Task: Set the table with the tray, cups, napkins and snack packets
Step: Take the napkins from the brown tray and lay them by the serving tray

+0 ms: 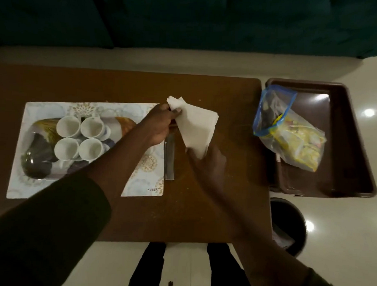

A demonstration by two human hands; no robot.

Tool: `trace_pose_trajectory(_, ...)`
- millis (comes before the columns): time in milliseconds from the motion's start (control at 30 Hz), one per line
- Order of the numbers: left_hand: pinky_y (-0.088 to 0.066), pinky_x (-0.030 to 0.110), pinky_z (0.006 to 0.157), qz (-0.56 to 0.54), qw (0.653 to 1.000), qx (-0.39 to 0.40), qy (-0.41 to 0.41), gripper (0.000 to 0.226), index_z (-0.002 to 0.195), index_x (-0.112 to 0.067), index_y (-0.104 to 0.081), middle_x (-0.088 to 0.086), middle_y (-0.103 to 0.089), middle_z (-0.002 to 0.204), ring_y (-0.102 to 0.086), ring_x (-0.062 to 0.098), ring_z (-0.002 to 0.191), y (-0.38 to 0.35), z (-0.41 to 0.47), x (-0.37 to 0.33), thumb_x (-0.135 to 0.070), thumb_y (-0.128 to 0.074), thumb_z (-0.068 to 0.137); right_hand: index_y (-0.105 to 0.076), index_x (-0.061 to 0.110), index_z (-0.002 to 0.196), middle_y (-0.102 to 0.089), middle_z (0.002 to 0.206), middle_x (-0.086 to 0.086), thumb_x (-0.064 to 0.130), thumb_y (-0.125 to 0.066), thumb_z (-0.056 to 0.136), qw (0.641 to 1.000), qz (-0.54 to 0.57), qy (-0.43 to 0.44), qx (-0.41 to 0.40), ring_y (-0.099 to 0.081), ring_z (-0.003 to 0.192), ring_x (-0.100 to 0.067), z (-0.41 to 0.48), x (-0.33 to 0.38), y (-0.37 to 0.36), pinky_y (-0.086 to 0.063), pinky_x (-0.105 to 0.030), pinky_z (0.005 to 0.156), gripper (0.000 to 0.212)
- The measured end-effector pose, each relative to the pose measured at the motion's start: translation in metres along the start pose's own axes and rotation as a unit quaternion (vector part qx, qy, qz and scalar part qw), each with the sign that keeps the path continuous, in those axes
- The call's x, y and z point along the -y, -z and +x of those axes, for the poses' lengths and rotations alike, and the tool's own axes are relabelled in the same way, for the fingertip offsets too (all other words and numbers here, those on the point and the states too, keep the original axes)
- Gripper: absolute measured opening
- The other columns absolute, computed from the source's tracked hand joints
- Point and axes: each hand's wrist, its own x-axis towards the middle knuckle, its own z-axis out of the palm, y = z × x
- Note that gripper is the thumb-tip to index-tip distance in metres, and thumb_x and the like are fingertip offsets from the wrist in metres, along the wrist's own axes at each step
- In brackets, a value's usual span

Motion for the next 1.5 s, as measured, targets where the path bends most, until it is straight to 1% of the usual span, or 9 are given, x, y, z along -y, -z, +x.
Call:
trace_pose_trajectory(300,-0.055,0.035,0.083,0.138,0.990,0.014,-0.040,0.030,0.128,-0.009,-0.053,0.011,-0.059,0.123,-0.058,0.026,0.112,0.063,0.014,0.008,-0.006,-0.051,0.098,-0.060,0.015,0.098,-0.064,0.080,0.009,0.019,-0.068,0.081,0.999,-0.046,0.010,-0.027,-0.060,0.059,-0.002,-0.041,0.008,-0.062,-0.043,-0.007,0.045,0.019)
trace_pose_trajectory(433,-0.056,0.038,0.086,0.194,0.979,0.020,-0.061,0.025,0.119,-0.009,-0.059,0.014,-0.059,0.125,-0.058,0.028,0.113,0.071,0.022,0.014,-0.002,-0.054,0.095,-0.056,0.019,0.096,-0.066,0.081,0.003,0.015,-0.067,0.081,0.997,-0.071,-0.001,-0.036,-0.064,0.065,-0.014,-0.046,0.003,-0.079,-0.058,-0.037,0.054,0.019)
trace_pose_trajectory(600,-0.050,0.022,0.065,0.279,0.953,0.041,-0.109,0.022,0.099,-0.014,-0.064,0.008,-0.062,0.110,-0.058,0.021,0.099,0.070,0.029,0.020,0.002,-0.051,0.093,-0.058,0.016,0.114,-0.068,0.096,0.001,0.015,-0.065,0.083,0.995,-0.092,0.011,-0.038,-0.065,0.080,-0.014,-0.052,-0.008,-0.087,-0.059,-0.033,0.065,0.032)
trace_pose_trajectory(900,-0.054,0.037,0.086,0.335,0.927,0.065,-0.155,0.030,0.094,-0.018,-0.069,0.004,-0.064,0.115,-0.059,0.022,0.107,0.071,0.043,0.028,0.001,-0.046,0.093,-0.054,0.020,0.106,-0.066,0.092,0.005,0.026,-0.063,0.084,0.989,-0.147,0.007,-0.035,-0.063,0.078,-0.012,-0.052,-0.015,-0.096,-0.058,-0.033,0.064,0.024)
trace_pose_trajectory(1000,-0.050,0.031,0.082,0.377,0.908,0.073,-0.166,0.029,0.093,-0.016,-0.072,0.004,-0.067,0.112,-0.059,0.020,0.105,0.071,0.044,0.030,0.001,-0.048,0.092,-0.054,0.017,0.114,-0.062,0.101,0.007,0.027,-0.068,0.082,0.989,-0.127,0.034,-0.066,-0.060,0.086,-0.007,-0.050,-0.011,-0.095,-0.053,-0.020,0.066,0.037)
trace_pose_trajectory(1167,-0.054,0.041,0.081,0.449,0.867,0.112,-0.186,0.041,0.094,-0.015,-0.071,0.006,-0.071,0.105,-0.065,0.022,0.096,0.074,0.043,0.027,0.011,-0.045,0.076,-0.059,0.016,0.102,-0.063,0.090,0.007,0.025,-0.065,0.084,0.991,-0.103,0.059,-0.069,-0.056,0.074,-0.006,-0.037,-0.004,-0.092,-0.038,-0.014,0.055,0.021)
trace_pose_trajectory(1300,-0.055,0.042,0.073,0.512,0.821,0.118,-0.222,0.029,0.082,-0.015,-0.069,0.000,-0.065,0.088,-0.064,0.024,0.087,0.072,0.043,0.026,0.008,-0.051,0.074,-0.061,0.015,0.107,-0.066,0.096,0.004,0.020,-0.066,0.084,0.989,-0.123,0.072,-0.040,-0.055,0.074,-0.005,-0.030,-0.004,-0.095,-0.044,-0.016,0.057,0.024)
trace_pose_trajectory(1400,-0.047,0.035,0.071,0.581,0.774,0.100,-0.232,0.031,0.087,-0.021,-0.068,-0.003,-0.057,0.098,-0.058,0.023,0.096,0.075,0.046,0.030,0.004,-0.055,0.076,-0.060,0.015,0.106,-0.066,0.095,0.003,0.020,-0.065,0.084,0.989,-0.127,0.070,-0.033,-0.056,0.073,-0.007,-0.027,-0.005,-0.095,-0.045,-0.019,0.056,0.022)
trace_pose_trajectory(1500,-0.044,0.032,0.074,0.594,0.766,0.073,-0.234,0.039,0.096,-0.023,-0.069,-0.001,-0.060,0.111,-0.058,0.024,0.105,0.082,0.050,0.035,0.006,-0.054,0.074,-0.054,0.017,0.100,-0.064,0.089,0.004,0.025,-0.064,0.086,0.989,-0.130,0.062,-0.041,-0.056,0.069,-0.009,-0.026,-0.004,-0.093,-0.049,-0.028,0.053,0.019)
